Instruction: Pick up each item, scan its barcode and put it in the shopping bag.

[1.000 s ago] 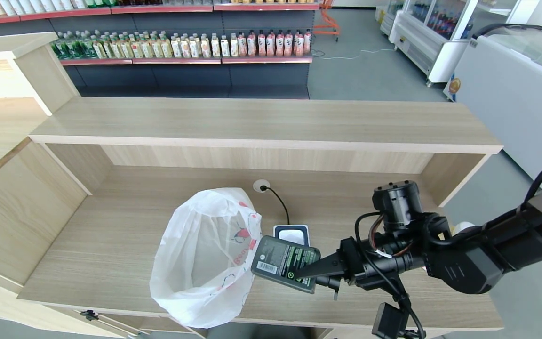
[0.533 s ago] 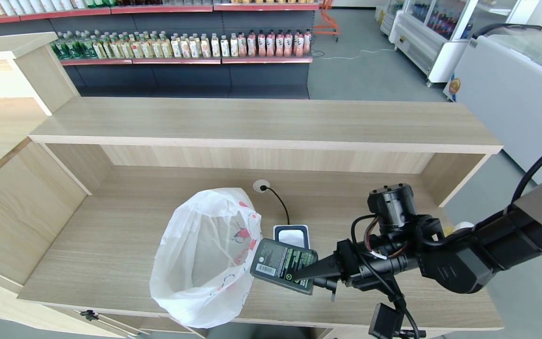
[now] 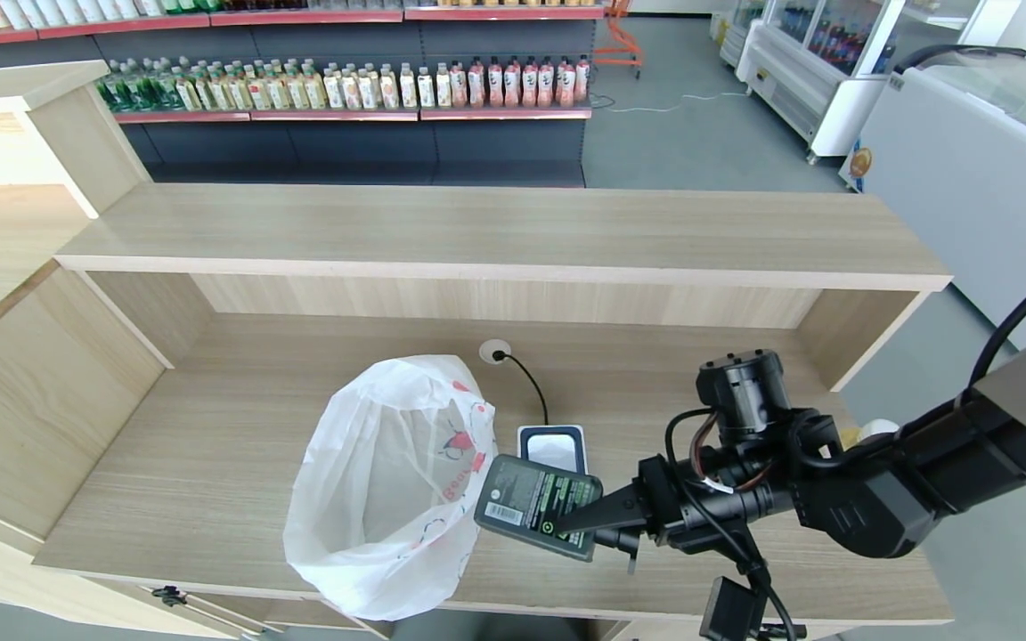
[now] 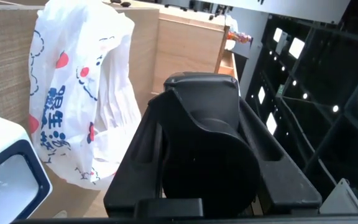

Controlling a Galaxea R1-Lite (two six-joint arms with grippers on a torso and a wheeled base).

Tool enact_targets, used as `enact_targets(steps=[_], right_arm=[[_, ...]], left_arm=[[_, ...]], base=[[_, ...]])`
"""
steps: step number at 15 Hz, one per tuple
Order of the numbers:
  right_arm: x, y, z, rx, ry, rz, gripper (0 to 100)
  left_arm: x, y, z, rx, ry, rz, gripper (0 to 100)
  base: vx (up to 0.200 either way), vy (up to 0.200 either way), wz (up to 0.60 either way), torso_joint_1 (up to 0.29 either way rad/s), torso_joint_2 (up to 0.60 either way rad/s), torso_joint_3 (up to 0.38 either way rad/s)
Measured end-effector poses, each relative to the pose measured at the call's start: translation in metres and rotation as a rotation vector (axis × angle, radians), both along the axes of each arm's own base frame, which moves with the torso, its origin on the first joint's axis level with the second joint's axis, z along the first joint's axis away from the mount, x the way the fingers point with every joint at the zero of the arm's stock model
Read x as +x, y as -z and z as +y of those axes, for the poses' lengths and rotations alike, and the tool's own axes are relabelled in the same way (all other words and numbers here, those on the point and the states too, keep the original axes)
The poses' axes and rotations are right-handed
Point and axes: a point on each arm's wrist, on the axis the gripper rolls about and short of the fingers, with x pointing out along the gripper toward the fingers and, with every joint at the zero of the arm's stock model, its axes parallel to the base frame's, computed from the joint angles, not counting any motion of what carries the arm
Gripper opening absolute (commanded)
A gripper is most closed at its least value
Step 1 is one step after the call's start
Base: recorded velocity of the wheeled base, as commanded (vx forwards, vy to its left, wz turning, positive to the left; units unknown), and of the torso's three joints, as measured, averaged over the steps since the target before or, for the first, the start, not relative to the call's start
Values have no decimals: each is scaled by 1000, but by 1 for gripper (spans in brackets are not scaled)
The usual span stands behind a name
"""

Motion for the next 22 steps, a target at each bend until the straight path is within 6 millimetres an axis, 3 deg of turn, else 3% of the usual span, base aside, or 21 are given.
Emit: enact_targets(steps=[6,9,11,13,16,19,22], right_arm=[[-7,-9,-5,4,10,12,0],[-17,-34,-10,25,55,128,0],[-28,-65,-30,63,143,205,0],[-43,-99,-74,126,334,330,0],[-72,-127,-127,259,625,872,0],[-92,-141,-149,435,771,1393,0],[-99,-144,-157,636,839,1905,0]], left_arm=[[0,0,0,0,0,0,100],[0,0,0,0,0,0,100],[0,0,0,0,0,0,100],[0,0,0,0,0,0,100],[0,0,0,0,0,0,100],[0,0,0,0,0,0,100],[0,0,0,0,0,0,100]], base=[[0,0,0,0,0,0],[0,0,0,0,0,0],[0,0,0,0,0,0],[0,0,0,0,0,0],[0,0,0,0,0,0],[0,0,0,0,0,0],[0,0,0,0,0,0]])
